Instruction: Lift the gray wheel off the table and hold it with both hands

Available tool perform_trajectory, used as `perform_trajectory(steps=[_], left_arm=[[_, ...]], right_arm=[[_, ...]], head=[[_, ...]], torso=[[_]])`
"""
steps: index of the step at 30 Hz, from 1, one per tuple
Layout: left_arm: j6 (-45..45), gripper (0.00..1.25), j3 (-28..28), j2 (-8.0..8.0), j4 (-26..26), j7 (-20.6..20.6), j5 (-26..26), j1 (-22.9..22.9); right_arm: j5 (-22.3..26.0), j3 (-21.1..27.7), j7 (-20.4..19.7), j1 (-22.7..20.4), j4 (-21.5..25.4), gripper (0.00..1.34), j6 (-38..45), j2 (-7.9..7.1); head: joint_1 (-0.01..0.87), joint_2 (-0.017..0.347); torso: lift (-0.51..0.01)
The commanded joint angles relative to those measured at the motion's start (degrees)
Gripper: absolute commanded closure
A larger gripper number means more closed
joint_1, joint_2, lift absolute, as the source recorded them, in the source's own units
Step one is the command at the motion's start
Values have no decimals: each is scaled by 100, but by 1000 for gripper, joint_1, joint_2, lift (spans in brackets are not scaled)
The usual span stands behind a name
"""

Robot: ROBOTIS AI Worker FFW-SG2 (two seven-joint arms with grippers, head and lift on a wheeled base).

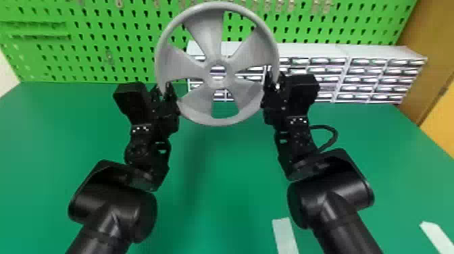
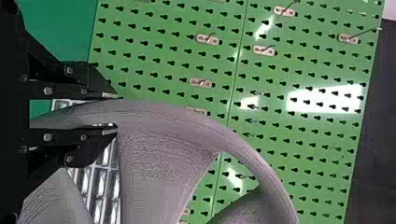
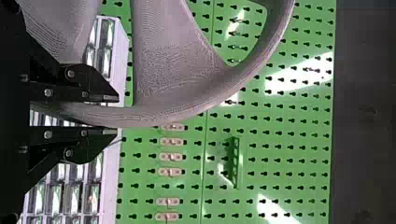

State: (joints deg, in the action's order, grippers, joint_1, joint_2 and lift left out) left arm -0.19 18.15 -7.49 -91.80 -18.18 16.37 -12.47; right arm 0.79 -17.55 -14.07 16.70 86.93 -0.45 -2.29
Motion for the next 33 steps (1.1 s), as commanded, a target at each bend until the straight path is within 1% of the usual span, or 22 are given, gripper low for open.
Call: perform_trajectory(steps=[1,4,8,9,33], left_arm=[[2,969,-13,2,-13,-1,-64,-1],[-33,969,-31,37,-31,-10,-196,25],[-77,969,-145,196,-31,-71,-319,87],[-77,969,-163,204,-31,-71,-310,87],[-77,967,-198,204,-31,-71,-319,78]], right_arm=[[0,-20,1,0,0,1027,10,-8],[0,-38,1,9,0,1027,10,-17],[9,-38,1,18,9,1027,1,-8],[9,-47,1,18,9,1027,1,-8],[-9,-82,1,35,9,1027,1,-26]], head=[[711,15],[711,15],[711,15],[711,15],[711,15]], torso=[[-98],[-98],[-98],[-98],[-98]])
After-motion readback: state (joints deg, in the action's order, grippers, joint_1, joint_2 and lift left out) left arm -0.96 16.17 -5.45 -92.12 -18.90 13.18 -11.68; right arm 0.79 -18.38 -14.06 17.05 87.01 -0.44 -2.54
